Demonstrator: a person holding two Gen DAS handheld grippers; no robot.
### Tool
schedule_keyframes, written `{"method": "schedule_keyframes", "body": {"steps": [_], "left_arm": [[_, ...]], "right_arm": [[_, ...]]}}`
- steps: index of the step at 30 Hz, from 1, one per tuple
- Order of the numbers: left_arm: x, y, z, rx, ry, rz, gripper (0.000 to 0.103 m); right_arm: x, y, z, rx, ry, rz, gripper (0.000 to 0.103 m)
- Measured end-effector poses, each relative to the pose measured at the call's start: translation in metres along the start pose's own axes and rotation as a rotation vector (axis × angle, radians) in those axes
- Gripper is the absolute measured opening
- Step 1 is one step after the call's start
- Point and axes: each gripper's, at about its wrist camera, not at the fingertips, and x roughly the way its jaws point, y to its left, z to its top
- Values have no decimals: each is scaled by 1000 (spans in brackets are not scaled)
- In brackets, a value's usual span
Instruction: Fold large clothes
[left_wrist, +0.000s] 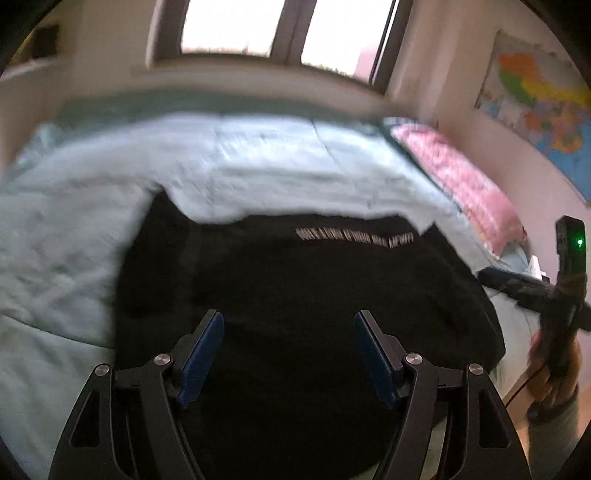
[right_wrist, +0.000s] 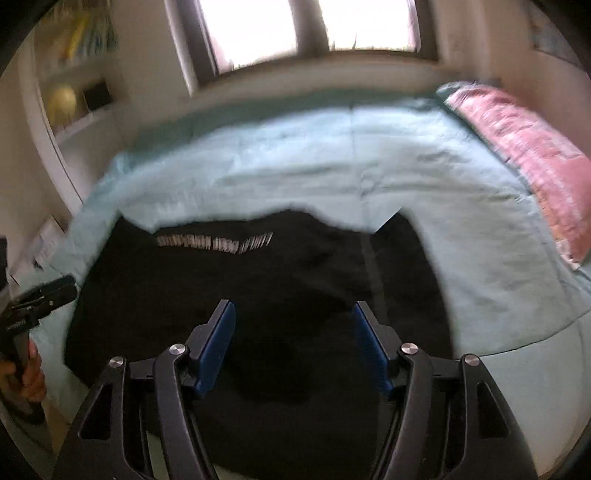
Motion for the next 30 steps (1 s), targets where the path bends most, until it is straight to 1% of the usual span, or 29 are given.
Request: {"method": "schedule_keyframes", "body": {"steps": [1,2,3,4,6,8,11,13,15,17,18,20,22,23,24,27,29,30], "left_arm": [[19,-2,0,-34,46,-16,74],[41,2,-6,-47,85,-7,74],[59,-1,-12,-20,104,49,75],[70,-2,-13,-8,109,90,77],[83,2,-12,-58,129,124,78],[96,2,-7,-73,145,167,82],[98,2,-2,-84,149,157,83],[85,-4,-5,-49,126,156,83],[64,-11,-11,-19,106,183,83],[44,-17,-17,-10,97,273,83],[27,-20,-21,-8,94,339,83],[7,-29,-22,6,70,421,83],[-18,-38,-28,28,19,485,83],[-28,-43,-29,31,-8,499,83],[-40,-46,-30,25,-42,491,83],[-73,-47,-27,-36,-112,405,83],[-87,-48,-25,-51,-151,407,83],[-95,-52,-24,-43,-179,423,83]], "right_arm": [[17,3,-3,-6,34,-10,68],[43,8,-5,-15,92,-38,68],[62,8,-6,-13,127,-59,69],[80,9,-9,-17,150,-81,76],[105,9,-14,-19,177,-110,78],[110,7,-13,1,186,-117,78],[110,9,-16,-9,183,-130,78],[107,4,-21,14,164,-104,78],[97,-2,-26,55,144,-78,79],[84,-6,-33,91,132,-63,79],[74,-6,-38,108,121,-51,79],[54,-8,-50,151,87,-26,79],[38,-10,-58,189,64,-12,79],[32,-9,-59,195,57,-11,79],[22,-7,-59,195,40,-15,79],[-4,0,-46,177,-27,-30,79],[-24,8,-39,160,-72,-31,79],[-32,12,-36,152,-94,-29,79]]}}
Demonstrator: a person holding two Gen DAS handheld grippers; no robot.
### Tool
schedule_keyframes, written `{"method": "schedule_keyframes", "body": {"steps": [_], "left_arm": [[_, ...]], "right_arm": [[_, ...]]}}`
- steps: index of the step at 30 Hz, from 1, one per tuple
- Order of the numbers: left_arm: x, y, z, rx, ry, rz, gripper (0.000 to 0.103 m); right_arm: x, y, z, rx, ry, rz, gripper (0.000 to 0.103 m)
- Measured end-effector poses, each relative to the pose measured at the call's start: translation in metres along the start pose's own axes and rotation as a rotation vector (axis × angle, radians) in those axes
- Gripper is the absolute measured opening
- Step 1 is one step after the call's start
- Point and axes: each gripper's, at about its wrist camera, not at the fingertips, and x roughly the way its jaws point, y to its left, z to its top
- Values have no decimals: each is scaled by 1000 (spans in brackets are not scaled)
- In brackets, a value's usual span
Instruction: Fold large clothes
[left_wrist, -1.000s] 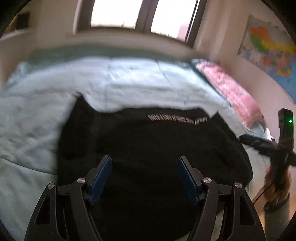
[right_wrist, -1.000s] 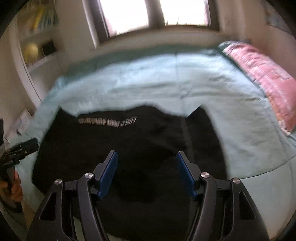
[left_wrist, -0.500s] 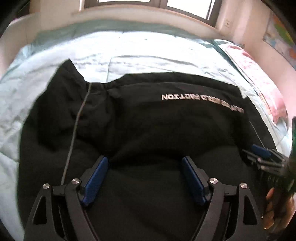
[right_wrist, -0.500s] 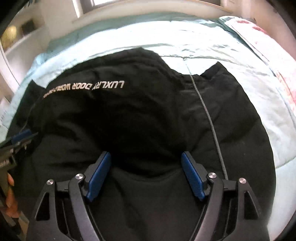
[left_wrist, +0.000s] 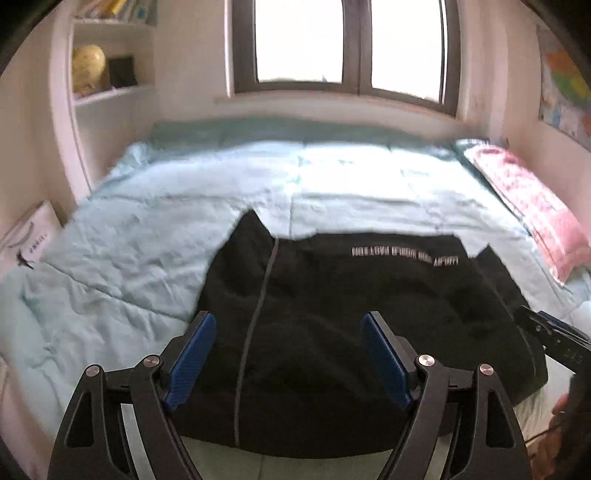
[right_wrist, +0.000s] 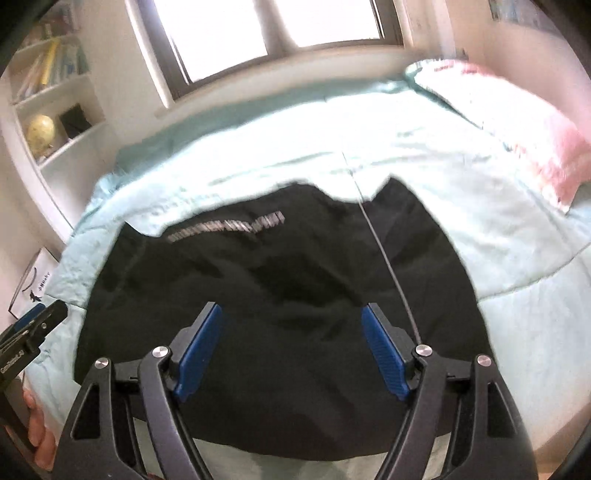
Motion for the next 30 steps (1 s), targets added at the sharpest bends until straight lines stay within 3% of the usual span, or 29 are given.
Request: {"method": "schedule_keyframes", "body": {"steps": [2,4,6,11,13,16,20,24,30], "left_arm": [[-8,2,6,-3,1,9,83],[-6,5,9,-34,52,-88,83],[-12,9,8,-61,53,-124,83],[-31,5,18,-22,-38,-19,83],[-39,2,23,-8,-64,-12,83],[-47,-5,32,19,-68,-44,83],[-60,-7,55,61,-44,-179,83],[-75,-11,70,69,-106,-126,83],[-71,-22,69,99,-89,-119,83]], "right_arm": [[-16,10,6,-13,-34,2,79],[-30,15,10,-9,-65,-7,79],[-40,16,12,6,-88,-14,79],[-66,17,20,36,-136,-38,79],[-79,23,23,14,-170,-70,79],[-93,35,29,-44,-212,-122,79],[-104,52,43,-154,-218,-138,80],[-115,58,57,-194,-243,-207,83],[-104,58,57,-161,-209,-161,85]]}}
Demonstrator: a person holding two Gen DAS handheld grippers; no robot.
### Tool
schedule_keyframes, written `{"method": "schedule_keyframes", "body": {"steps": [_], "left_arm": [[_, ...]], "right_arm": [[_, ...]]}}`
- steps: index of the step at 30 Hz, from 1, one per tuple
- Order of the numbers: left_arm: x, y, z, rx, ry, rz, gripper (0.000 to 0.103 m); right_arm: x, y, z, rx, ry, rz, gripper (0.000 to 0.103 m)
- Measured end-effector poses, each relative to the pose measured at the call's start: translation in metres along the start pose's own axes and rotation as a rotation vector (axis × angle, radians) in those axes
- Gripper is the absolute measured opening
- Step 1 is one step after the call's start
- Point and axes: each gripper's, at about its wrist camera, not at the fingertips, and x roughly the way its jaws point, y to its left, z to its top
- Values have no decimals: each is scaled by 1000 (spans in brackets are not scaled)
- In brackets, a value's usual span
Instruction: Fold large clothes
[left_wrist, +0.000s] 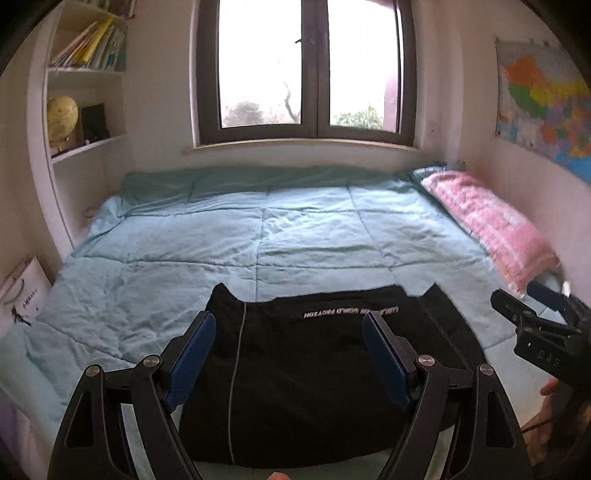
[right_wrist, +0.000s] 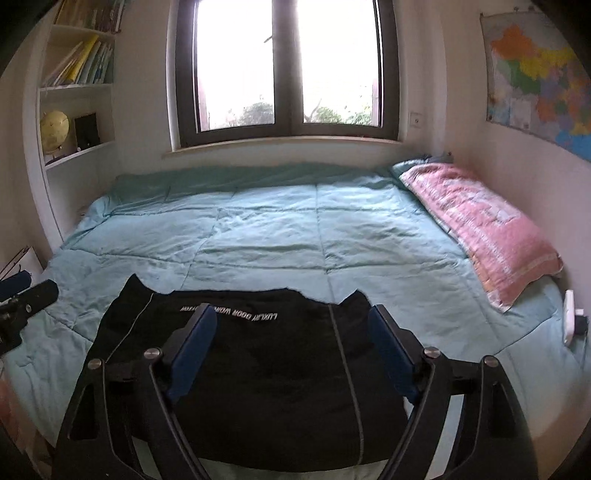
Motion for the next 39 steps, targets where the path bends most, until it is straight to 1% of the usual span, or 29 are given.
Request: {"method": "schedule_keyframes", "body": {"steps": [4,7,15,28,34,39], "left_arm": [[4,-9,-5,58,-5,57,83],[9,-10,-9,64,0,87,83],[28,1,-19,27,71,48,83],[45,-1,-30,35,118,32,83],[56,6,-39,8,158,49,83],[58,9,-42,6,160,63,83]], "right_arm": [[12,6,-8,-10,44,-8,85],[15,10,-13,-12,58,-33,85],[24,12,-19,-29,89,-53,85],[30,15,-25,-34,113,-45,85],[32,16,-28,-33,124,-43,85],[34,17,-30,-30,132,-41,85]]}}
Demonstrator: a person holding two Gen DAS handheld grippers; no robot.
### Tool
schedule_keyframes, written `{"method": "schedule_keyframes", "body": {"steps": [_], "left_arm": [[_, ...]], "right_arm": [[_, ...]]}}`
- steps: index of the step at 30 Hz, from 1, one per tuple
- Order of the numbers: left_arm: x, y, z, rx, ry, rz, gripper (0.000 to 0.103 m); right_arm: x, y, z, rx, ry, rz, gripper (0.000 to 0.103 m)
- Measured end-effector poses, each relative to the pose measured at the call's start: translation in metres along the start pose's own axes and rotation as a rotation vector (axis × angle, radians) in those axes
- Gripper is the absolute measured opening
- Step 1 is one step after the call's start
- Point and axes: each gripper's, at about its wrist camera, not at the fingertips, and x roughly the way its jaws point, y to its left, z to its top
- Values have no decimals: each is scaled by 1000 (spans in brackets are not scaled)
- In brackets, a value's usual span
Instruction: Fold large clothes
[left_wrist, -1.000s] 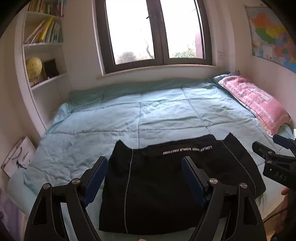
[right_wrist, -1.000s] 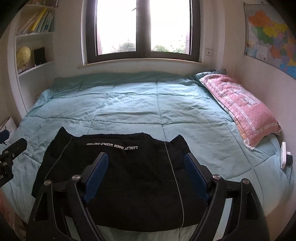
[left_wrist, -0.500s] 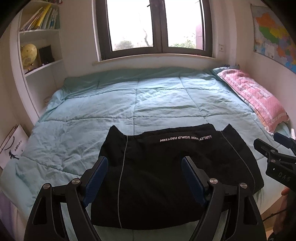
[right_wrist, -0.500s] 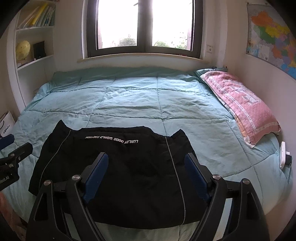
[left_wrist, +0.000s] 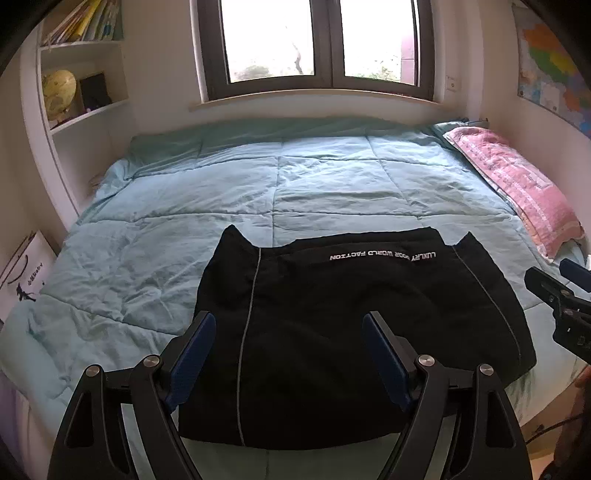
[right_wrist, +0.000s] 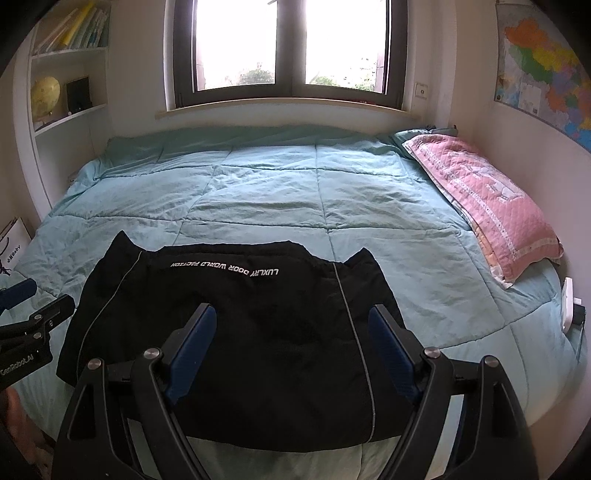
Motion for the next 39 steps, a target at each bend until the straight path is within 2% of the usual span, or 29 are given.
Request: {"method": "schedule_keyframes", "body": {"steps": [3,39], "left_arm": [[5,-2,-3,4,5,31,83],[23,-12,-4,33,47,27,83]], "right_arm": [[2,1,-1,3,9,7,85],[21,-10,-11,64,75,7,85]]}}
